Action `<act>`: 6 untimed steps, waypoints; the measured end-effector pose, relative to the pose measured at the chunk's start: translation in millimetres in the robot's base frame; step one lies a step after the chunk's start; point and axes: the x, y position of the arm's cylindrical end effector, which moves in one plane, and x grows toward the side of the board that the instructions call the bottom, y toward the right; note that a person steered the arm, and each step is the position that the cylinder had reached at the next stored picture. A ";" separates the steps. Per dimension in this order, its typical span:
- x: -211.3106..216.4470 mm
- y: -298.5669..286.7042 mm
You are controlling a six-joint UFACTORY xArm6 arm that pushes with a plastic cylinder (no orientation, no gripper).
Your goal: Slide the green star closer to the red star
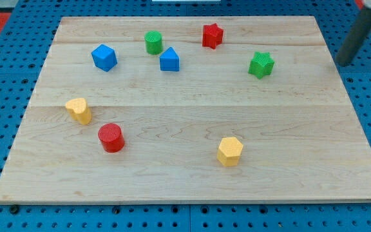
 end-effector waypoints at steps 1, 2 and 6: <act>-3.6 -51.5; 0.9 -115.3; -9.8 -155.6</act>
